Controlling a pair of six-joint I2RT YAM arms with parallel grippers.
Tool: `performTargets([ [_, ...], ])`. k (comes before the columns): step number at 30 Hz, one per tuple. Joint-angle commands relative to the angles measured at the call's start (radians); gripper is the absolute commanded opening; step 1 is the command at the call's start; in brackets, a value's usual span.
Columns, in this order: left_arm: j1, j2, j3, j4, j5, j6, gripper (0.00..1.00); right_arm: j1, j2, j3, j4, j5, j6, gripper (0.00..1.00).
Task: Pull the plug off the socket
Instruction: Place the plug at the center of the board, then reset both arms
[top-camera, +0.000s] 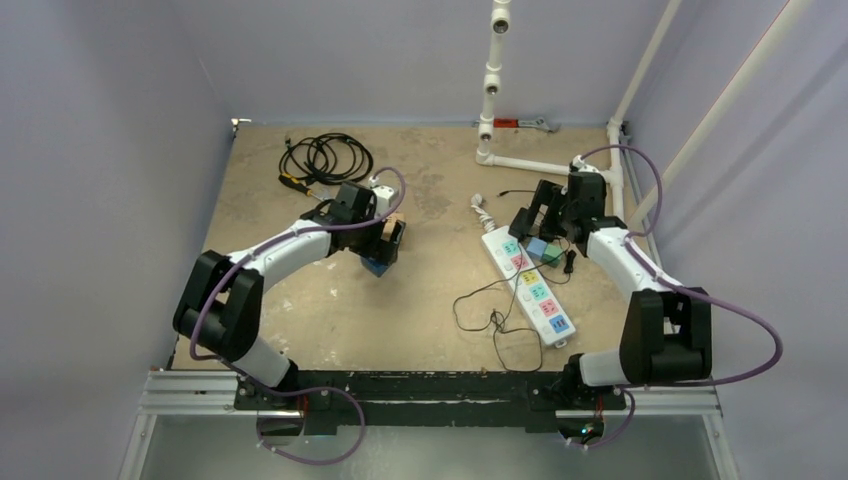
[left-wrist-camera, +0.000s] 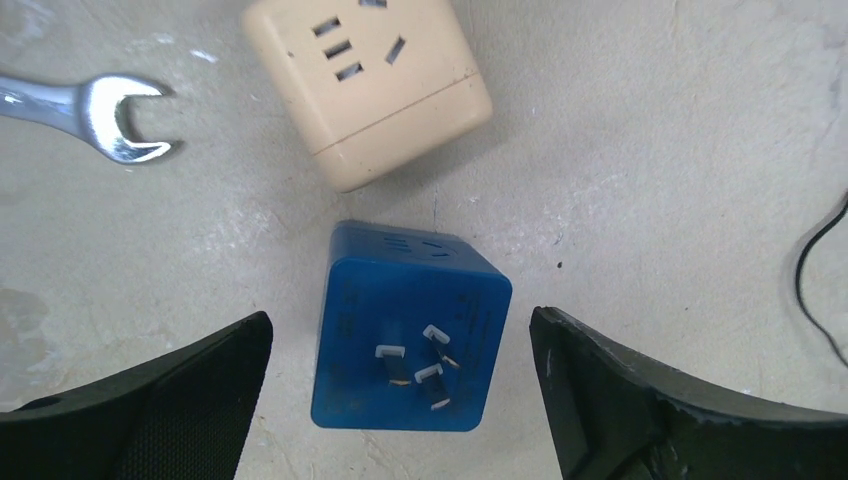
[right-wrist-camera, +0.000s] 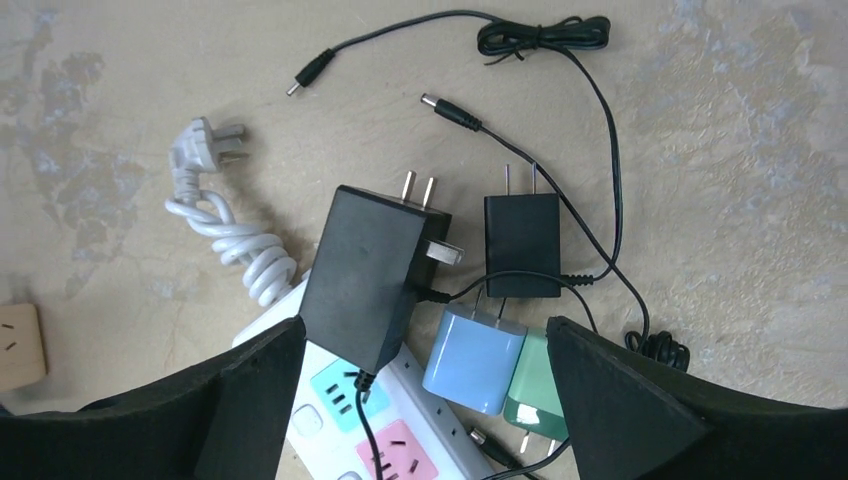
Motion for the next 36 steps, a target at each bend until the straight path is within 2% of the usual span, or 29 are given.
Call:
performTargets([
  [1, 0.017, -0.104, 0.016, 0.060, -0.009, -0.017, 0.99, -0.006, -0.057, -0.005, 0.021, 0.008, -0.012, 0.92],
  [6, 0.030, -0.211, -0.004, 0.106, -0.096, -0.030, 0.99, -0.005, -0.148, -0.004, 0.031, 0.021, -0.021, 0.93],
  [9, 0.066, -0.287, -0.021, 0.138, -0.115, -0.059, 0.99, -0.005, -0.244, -0.013, 0.040, 0.092, -0.055, 0.95],
  [11, 0.099, -0.332, -0.025, 0.156, -0.146, -0.086, 0.99, -0.005, -0.320, -0.022, 0.069, 0.084, -0.077, 0.99],
  [14, 0.135, -0.414, -0.024, 0.176, -0.240, -0.128, 0.99, -0.003, -0.432, -0.050, 0.138, 0.061, -0.098, 0.99],
  [19, 0.140, -0.529, -0.025, 0.190, -0.333, -0.126, 0.99, -0.003, -0.612, -0.107, 0.249, 0.082, -0.115, 0.99],
  [24, 0.140, -0.628, -0.042, 0.208, -0.417, -0.132, 1.00, -0.002, -0.721, -0.180, 0.330, 0.067, -0.127, 0.99],
  [28, 0.138, -0.682, -0.075, 0.223, -0.422, -0.117, 0.99, -0.002, -0.798, -0.239, 0.388, 0.050, -0.132, 0.99],
  [36, 0.134, -0.717, -0.098, 0.231, -0.412, -0.086, 0.99, -0.002, -0.853, -0.252, 0.389, 0.050, -0.139, 0.99],
])
